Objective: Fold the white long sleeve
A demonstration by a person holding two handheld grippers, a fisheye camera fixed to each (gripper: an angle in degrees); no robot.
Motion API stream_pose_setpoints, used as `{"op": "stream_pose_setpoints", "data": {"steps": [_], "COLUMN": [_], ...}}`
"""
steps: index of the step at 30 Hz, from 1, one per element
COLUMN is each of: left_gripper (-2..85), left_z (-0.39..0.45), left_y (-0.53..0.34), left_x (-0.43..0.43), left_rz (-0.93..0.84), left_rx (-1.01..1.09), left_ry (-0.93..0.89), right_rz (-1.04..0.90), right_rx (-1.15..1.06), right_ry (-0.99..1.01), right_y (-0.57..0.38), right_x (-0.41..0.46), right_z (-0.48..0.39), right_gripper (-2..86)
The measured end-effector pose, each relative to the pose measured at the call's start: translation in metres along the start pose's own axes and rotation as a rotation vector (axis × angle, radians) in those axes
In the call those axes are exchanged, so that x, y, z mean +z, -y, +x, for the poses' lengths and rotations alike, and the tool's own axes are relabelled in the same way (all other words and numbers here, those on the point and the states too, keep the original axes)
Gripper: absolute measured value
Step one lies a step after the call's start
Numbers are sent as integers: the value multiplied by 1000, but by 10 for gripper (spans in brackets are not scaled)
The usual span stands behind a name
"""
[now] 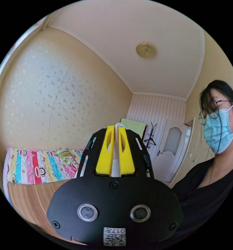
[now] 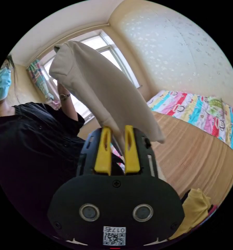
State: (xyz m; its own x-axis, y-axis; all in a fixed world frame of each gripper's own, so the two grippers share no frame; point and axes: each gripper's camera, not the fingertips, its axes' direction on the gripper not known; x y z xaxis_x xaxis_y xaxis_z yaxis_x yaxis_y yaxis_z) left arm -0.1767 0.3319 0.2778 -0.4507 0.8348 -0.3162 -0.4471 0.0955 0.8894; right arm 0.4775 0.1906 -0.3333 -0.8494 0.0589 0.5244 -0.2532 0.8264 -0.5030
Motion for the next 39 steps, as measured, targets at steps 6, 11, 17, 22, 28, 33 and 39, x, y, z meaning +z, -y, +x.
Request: {"op": "stream_pose_setpoints", "data": {"steps": [6, 11, 17, 22, 28, 33, 39], "left_gripper": [15, 14, 11, 18, 45, 71, 80], "left_z": [-36, -22, -32, -146, -434, -566, -547], "left_y": [30, 11, 52, 97, 39, -51, -206], "left_x": [-83, -157, -172, -93, 69, 123, 110], "left_rz": [72, 99, 152, -176, -448, -658, -1003], "left_rx": [10, 332, 309, 101, -377, -599, -710], "left_ry": [94, 13, 52, 215, 283, 678, 697], "right_rz": [188, 382, 515, 361, 50, -227, -560], "right_rx": [-52, -146, -195, 38, 381, 736, 712], "right_ry": [-108, -21, -128, -538, -664, -716, -549], "right_y": [58, 76, 126, 205, 267, 207, 74], "right_x": [-120, -223, -296, -281, -186, -97, -7], "right_z": [-30, -75, -143, -102, 190, 402, 402], "right_gripper": [31, 26, 26, 26, 25, 21, 14]}}
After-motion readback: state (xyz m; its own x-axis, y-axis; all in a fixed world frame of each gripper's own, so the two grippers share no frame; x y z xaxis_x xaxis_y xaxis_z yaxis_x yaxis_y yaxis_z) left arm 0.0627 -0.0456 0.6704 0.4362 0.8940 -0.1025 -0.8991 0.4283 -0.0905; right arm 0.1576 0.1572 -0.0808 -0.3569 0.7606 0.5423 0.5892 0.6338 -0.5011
